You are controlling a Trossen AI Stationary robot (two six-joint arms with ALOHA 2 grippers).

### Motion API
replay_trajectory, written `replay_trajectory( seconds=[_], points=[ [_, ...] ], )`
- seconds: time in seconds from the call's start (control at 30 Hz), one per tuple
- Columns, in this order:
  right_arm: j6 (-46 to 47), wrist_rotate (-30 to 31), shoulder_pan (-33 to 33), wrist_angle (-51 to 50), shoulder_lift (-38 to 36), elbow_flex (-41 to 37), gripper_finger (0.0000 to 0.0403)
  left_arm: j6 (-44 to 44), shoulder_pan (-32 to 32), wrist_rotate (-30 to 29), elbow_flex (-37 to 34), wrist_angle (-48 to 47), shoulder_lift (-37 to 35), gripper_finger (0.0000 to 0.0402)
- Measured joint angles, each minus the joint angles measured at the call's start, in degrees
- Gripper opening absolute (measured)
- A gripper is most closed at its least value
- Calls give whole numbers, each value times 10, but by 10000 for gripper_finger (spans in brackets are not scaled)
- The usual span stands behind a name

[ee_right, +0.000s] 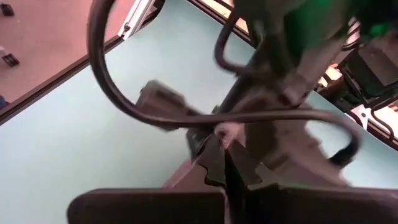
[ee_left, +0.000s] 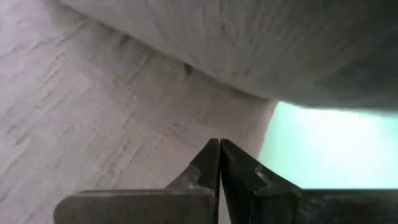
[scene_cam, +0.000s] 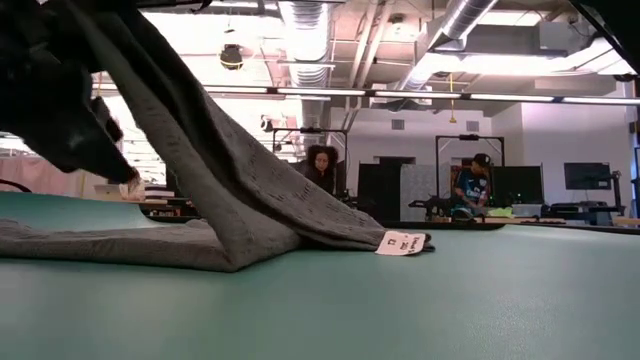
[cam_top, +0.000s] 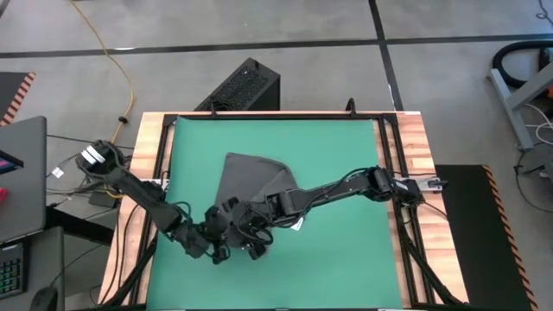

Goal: Roll towel
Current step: Fold the gray towel

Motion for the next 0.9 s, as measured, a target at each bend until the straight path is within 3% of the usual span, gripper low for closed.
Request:
replay_trajectory(
  seconds=[0.2,0.4,0.7,0.9],
  points=[
    [0,0,0,-5,0,0,9,-88,-64,-22,0,-136,-60,0],
    [-5,-5,-2,-7,0,0,9,-237,-132,-72,0,-245,-41,0],
    [-21,-58,-12,45,41,0,9,-283,-136,-77,0,-231,21,0],
    [-22,-45,-14,56,72,1,9,-283,-135,-78,0,-218,29,0]
  ],
)
